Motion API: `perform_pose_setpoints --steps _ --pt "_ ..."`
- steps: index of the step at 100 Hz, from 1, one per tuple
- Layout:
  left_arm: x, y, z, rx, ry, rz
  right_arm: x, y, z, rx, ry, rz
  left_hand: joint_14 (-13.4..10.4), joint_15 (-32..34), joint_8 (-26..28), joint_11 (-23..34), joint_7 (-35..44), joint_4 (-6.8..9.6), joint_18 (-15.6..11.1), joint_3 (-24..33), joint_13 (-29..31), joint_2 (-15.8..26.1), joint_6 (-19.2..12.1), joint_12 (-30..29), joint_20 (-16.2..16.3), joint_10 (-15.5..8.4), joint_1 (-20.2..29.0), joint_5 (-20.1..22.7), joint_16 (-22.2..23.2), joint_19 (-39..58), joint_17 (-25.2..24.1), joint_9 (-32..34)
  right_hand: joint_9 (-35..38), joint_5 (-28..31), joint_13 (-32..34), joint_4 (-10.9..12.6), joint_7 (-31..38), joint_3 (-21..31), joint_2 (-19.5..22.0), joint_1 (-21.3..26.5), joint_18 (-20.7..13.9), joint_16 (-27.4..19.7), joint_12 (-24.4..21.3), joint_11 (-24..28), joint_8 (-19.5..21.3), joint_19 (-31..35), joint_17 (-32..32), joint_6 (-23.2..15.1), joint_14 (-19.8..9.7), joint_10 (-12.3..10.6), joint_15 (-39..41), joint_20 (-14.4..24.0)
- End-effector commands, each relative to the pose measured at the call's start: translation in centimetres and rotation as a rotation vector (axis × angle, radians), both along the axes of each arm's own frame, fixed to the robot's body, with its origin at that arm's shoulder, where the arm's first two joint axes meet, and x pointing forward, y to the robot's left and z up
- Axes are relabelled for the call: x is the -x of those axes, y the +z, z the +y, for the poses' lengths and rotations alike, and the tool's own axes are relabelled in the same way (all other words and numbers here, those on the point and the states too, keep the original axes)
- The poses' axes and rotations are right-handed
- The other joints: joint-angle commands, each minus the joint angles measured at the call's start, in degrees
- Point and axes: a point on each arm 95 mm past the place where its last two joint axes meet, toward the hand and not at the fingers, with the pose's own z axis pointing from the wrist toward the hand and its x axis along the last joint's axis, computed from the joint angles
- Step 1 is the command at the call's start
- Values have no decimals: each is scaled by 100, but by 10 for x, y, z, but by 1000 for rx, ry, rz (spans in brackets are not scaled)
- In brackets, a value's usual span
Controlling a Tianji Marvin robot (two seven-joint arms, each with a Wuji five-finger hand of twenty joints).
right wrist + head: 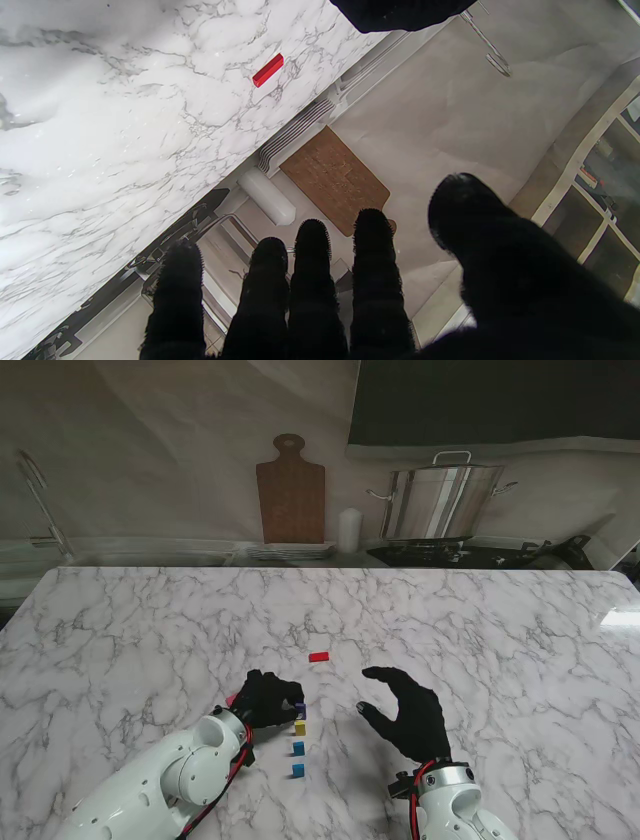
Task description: Arrange dominoes in a row
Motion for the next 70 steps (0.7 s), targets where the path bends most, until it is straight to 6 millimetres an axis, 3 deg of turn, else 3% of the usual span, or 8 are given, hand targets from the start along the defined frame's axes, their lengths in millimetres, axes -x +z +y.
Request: perform_pose_setpoints --steps 1,35,39,70 --pt "0 -1 -2 -1 -8 5 1 0 0 -2 -3 5 105 55 99 107 428 147 4 -104 -63 28 -200 176 163 -99 169 -79 -5 -76 -97 67 57 62 -35 127 28 35 81 -37 -13 40 30 78 82 98 -4 37 -26 27 52 109" --pt "0 -2 -3 -11 -7 -6 1 0 0 -1 -3 5 83 131 23 150 794 156 15 -109 -33 -8 -220 433 195 -129 183 -78 28 -37 -82 216 47 56 -31 127 25 33 82 -36 -11 41 29 75 81 95 -12 40 -29 16 52 110" --pt "0 -2 -3 -11 -7 -9 1 0 0 -2 -4 5 81 159 -190 97 979 142 20 -64 -37 -19 -224 510 208 -143 164 -110 36 12 -97 242 44 56 -33 128 24 33 83 -35 -11 40 28 73 81 95 -11 40 -27 19 51 110" --pt "0 -3 -5 15 10 -36 1 -1 0 -1 -2 7 49 217 -424 9 1162 127 21 -159 1 46 -313 698 187 -238 229 -99 54 105 -65 332 51 55 -37 127 24 33 87 -40 -12 40 29 75 81 99 -7 43 -30 18 50 113"
